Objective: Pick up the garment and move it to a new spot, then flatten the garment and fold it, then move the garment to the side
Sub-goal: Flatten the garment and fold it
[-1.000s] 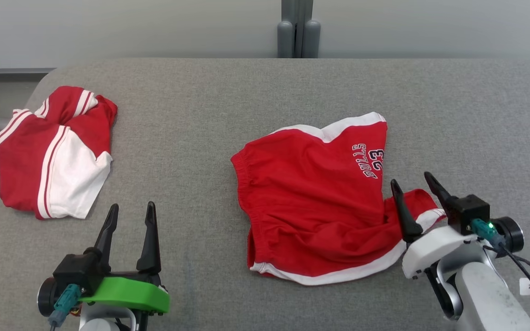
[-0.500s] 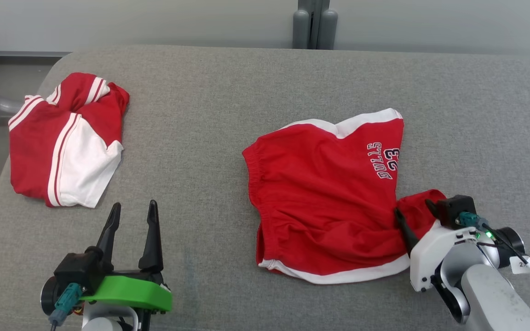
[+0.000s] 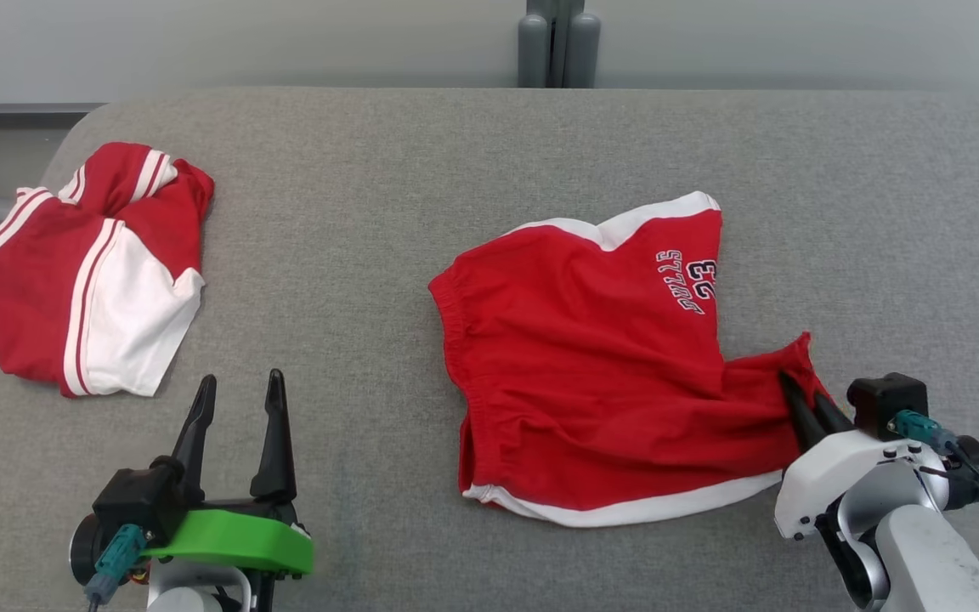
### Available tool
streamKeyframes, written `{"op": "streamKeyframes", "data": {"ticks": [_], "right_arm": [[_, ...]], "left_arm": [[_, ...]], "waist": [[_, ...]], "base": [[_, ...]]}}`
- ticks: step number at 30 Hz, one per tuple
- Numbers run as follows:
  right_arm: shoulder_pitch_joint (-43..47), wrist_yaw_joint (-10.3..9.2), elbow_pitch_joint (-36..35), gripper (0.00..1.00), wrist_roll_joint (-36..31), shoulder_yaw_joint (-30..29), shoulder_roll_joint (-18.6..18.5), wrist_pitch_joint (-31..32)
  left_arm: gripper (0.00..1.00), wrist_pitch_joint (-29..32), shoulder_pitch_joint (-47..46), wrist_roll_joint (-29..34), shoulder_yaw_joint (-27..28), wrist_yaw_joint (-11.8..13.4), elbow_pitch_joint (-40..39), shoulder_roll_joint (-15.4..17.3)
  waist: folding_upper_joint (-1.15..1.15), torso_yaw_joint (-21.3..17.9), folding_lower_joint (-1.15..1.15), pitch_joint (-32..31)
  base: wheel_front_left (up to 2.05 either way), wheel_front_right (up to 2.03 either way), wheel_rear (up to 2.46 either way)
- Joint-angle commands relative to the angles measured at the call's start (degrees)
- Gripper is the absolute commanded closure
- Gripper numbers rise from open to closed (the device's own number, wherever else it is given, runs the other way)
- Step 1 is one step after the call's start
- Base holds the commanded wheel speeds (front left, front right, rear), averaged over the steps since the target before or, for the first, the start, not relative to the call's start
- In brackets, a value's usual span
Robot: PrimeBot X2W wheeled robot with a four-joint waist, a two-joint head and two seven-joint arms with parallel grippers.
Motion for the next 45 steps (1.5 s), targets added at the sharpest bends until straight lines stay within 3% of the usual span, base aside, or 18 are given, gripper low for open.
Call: {"op": "streamKeyframes", "data": {"ticks": [1, 8, 15, 21, 29, 30, 31, 32, 39, 45], "right_arm": [[0.92, 0.01, -0.54, 1.0, -0.04, -1.05, 0.09, -0.93], [4.2, 0.01, -1.56, 1.0, 1.97, -5.36, 1.73, -1.79], [0.05, 0.01, -1.41, 1.0, 1.95, -2.86, 1.49, -3.27], [-7.8, 0.01, 4.97, 1.0, 0.95, -0.8, 1.42, -4.78], [-19.08, 0.01, 19.81, 1.0, 0.95, -1.81, 2.38, -7.87], [-20.43, 0.01, 22.17, 0.91, 1.21, -1.97, 2.43, -8.35], [-21.37, 0.01, 24.13, 0.6, 1.15, -1.94, 2.25, -8.55], [-22.52, 0.01, 26.4, 0.0, 0.81, -1.85, 2.15, -8.94], [-25.42, 0.01, 32.26, 0.0, 0.98, -0.45, 2.46, -12.29], [-19.99, 0.01, 23.7, 0.0, 1.55, -0.27, 1.24, -12.64]], "left_arm": [[0.0, -0.03, 0.27, 0.67, 0.19, -0.02, 0.03, 0.09], [0.0, -0.02, 0.0, 0.91, -0.07, -0.26, 0.23, 0.09], [0.0, -0.02, 0.15, 1.2, 0.28, -0.41, 0.69, 0.09], [0.0, -0.02, -0.58, 1.26, -0.2, -0.69, 0.86, 0.09], [0.0, -0.02, -1.29, 0.69, -0.71, -0.93, 0.77, 0.09], [0.0, -0.02, -1.52, 0.62, -0.75, -0.96, 0.86, 0.09], [0.0, -0.02, -1.71, 0.58, -0.8, -0.99, 0.93, 0.09], [0.0, -0.02, -1.85, 0.52, -0.86, -1.02, 1.06, 0.09], [0.0, -0.02, -1.37, 0.89, -0.39, -0.84, 1.54, 0.09], [0.0, -0.02, 0.03, 1.44, 0.41, -0.64, 1.43, 0.09]], "waist": [[0.0, -1.15, 0.0, -0.33], [0.0, -2.23, 0.0, -0.93], [0.0, -2.6, 0.0, -1.37], [0.0, -1.71, 0.0, -1.39], [0.0, -0.58, 0.0, 0.3], [0.0, -0.48, 0.0, 0.59], [0.0, -0.38, 0.0, 0.82], [0.0, -0.28, 0.0, 0.99], [0.0, -1.19, 0.0, 0.09], [0.0, -3.2, 0.0, -2.36]], "base": [[0.0, 0.0, 0.0], [0.0, 0.0, 0.0], [0.0, 0.0, 0.0], [0.0, 0.0, 0.0], [0.0, 0.0, 0.0], [0.0, 0.0, 0.0], [0.0, 0.0, 0.0], [0.0, 0.0, 0.0], [0.0, 0.0, 0.0], [0.0, 0.0, 0.0]]}}
